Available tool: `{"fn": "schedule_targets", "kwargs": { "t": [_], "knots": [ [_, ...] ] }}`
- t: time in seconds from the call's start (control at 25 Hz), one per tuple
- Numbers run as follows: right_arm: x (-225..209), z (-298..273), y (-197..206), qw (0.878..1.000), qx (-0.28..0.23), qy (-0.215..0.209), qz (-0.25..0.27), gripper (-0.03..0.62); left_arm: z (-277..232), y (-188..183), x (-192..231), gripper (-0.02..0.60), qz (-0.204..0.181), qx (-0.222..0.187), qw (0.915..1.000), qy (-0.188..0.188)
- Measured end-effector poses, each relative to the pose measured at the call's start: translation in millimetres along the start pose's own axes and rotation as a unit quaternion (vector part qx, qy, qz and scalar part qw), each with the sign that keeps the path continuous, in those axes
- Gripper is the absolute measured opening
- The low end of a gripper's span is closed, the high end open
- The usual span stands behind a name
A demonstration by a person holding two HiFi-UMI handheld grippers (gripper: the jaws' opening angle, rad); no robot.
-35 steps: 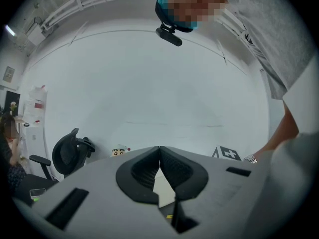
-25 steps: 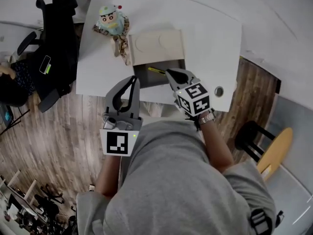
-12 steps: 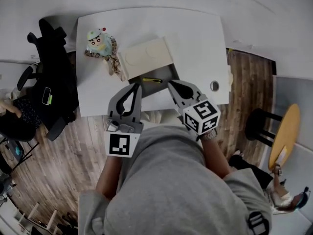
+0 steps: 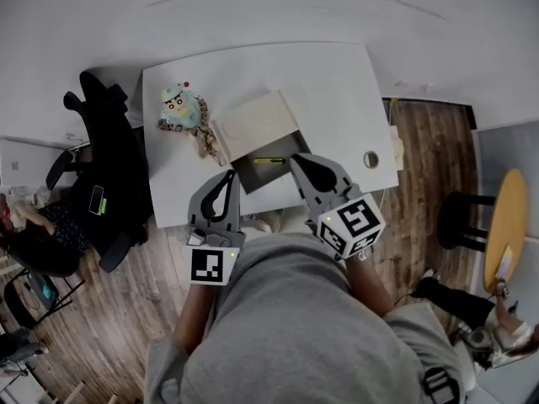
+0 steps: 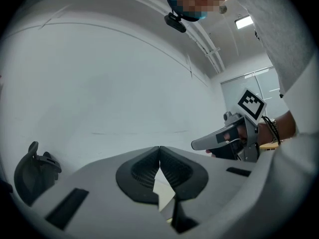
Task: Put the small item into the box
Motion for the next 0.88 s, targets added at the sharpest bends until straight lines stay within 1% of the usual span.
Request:
{"fn": "schedule_targets", "kwargs": {
  "t": [0.24, 0.36, 0.48, 0.56, 0.68, 0.88],
  "knots": [
    [15.6, 6.7, -18.2, 0.999, -0.037, 0.001, 0.01, 0.032, 13.8, -23.0, 8.8, 0.032, -0.013, -0.027, 0.9993, -0.021],
    [23.9, 7.3, -31.3, 0.998, -0.062, -0.007, 0.017, 0.032, 21.1, -31.4, 15.8, 0.032, -0.023, -0.035, 0.9987, -0.031],
    [30.7, 10.1, -42.3, 0.996, -0.079, -0.017, 0.027, 0.032, 26.9, -36.3, 18.1, 0.032, -0.023, -0.05, 0.9977, -0.04],
    [35.8, 13.0, -47.5, 0.995, -0.089, -0.022, 0.032, 0.032, 31.2, -37.2, 19.1, 0.032, -0.025, -0.05, 0.9975, -0.044],
    [41.0, 16.2, -51.2, 0.994, -0.102, -0.028, 0.03, 0.032, 35.7, -39.4, 19.5, 0.032, -0.025, -0.051, 0.9973, -0.046],
    [43.1, 18.8, -50.1, 0.993, -0.115, -0.023, 0.015, 0.032, 39.3, -43.1, 13.9, 0.032, -0.032, -0.05, 0.9977, -0.034]
  ]
}}
Point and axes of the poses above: the fingertips, and each gripper's own axes: z backward along the fingers, x to its left, y out of its underside, the point moved 5 cm from there along z, backward along the fingers, and after that the axes turned 9 degrees about -x, right-handed, at the moved point
